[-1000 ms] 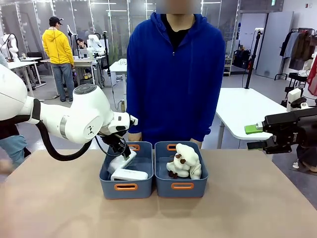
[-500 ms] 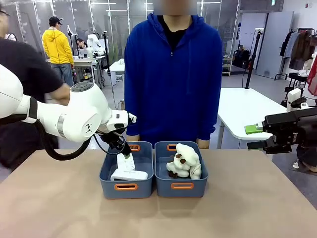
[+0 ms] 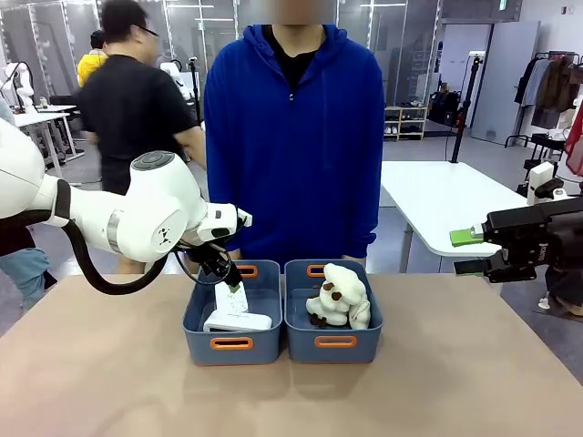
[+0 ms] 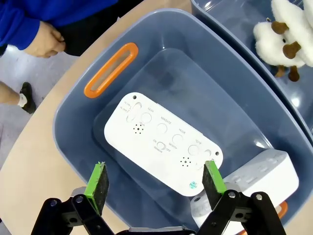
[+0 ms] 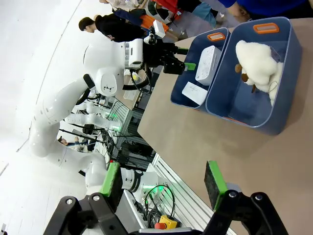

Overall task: Sort the digital clocks into the basket.
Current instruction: Pick up the Digital clock from the table and place it into the empty Plastic storage basket.

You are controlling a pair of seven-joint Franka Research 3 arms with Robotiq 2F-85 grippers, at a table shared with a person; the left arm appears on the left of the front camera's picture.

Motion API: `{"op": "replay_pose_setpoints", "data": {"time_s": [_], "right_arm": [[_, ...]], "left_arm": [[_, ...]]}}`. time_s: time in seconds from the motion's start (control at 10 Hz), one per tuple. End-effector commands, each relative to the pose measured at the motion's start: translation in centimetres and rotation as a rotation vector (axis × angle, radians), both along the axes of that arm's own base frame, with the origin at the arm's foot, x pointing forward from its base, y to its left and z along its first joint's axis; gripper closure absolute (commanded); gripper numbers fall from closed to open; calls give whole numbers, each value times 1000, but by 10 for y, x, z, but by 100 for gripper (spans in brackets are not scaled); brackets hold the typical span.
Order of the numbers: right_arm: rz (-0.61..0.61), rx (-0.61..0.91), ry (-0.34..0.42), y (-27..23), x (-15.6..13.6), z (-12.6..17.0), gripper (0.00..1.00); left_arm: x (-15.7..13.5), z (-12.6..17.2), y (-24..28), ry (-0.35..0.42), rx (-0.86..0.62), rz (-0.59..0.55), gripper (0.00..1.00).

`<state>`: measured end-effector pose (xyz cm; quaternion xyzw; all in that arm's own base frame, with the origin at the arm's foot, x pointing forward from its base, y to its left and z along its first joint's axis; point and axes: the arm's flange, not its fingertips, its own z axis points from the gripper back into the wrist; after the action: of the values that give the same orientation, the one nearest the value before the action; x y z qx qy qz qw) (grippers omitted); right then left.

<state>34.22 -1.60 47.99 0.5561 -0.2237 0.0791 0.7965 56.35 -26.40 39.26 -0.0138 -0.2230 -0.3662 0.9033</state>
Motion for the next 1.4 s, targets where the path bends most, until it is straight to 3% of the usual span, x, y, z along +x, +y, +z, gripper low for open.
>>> {"op": "replay_pose_setpoints", "data": {"time_s": [0.0,0.2,0.5,0.7,1.0,1.3], "right_arm": [[2,16,-21,1,1,0,14],[2,16,-21,1,1,0,14],[2,16,-21,1,1,0,14],[2,16,-21,1,1,0,14],[2,16,-21,1,1,0,14],[2,16,-21,1,1,0,14]], "left_arm": [[2,0,0,-5,6,-4,3],[0,0,0,0,0,0,3],[-14,69,68,132,-221,-67,3],[-35,97,125,145,-392,-89,3],[-74,100,216,175,-681,-92,3],[-128,83,289,174,-755,70,3]]}}
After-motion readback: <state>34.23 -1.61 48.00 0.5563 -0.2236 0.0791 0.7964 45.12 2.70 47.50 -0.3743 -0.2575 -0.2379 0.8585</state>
